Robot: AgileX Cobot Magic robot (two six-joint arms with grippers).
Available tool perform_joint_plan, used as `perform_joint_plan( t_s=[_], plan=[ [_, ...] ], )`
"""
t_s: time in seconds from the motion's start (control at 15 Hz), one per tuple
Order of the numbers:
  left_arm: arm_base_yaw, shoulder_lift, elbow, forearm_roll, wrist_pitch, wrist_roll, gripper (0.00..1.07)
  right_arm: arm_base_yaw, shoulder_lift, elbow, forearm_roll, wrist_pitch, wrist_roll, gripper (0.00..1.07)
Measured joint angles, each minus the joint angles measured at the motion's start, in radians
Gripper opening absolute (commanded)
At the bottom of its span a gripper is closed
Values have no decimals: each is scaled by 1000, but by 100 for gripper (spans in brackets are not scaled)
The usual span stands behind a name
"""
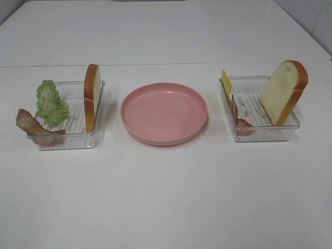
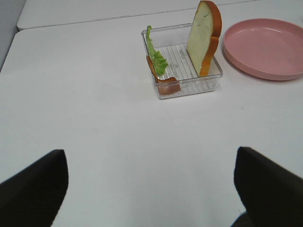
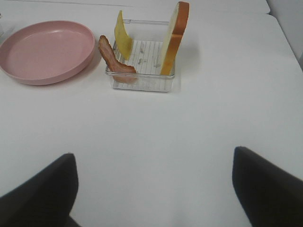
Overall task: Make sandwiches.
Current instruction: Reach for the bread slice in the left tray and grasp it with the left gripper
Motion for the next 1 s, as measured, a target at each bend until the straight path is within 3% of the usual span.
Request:
perform_joint_plan(
  t_s=[1.0],
  plan=[
    [0, 0, 0, 0, 0, 0, 90, 0, 0, 0, 0, 0, 0, 83]
  ],
)
